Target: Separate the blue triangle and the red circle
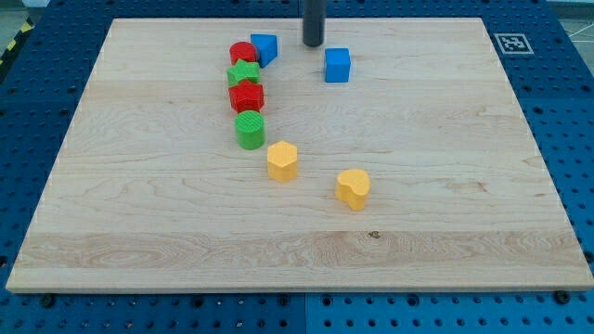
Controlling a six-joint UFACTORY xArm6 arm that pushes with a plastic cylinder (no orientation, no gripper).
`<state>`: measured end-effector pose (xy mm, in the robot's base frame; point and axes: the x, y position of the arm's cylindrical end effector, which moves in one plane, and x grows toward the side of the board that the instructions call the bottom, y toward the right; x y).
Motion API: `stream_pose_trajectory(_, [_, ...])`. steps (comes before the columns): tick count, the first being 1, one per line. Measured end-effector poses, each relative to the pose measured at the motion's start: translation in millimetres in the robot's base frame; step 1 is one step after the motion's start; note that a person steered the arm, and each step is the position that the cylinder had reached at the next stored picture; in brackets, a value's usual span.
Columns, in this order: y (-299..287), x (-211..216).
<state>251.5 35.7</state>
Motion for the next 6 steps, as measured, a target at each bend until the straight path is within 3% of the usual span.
stream_pose_trajectory(2, [-6.1, -15.1])
stream_pose_trajectory(6, [-116.7, -15.1])
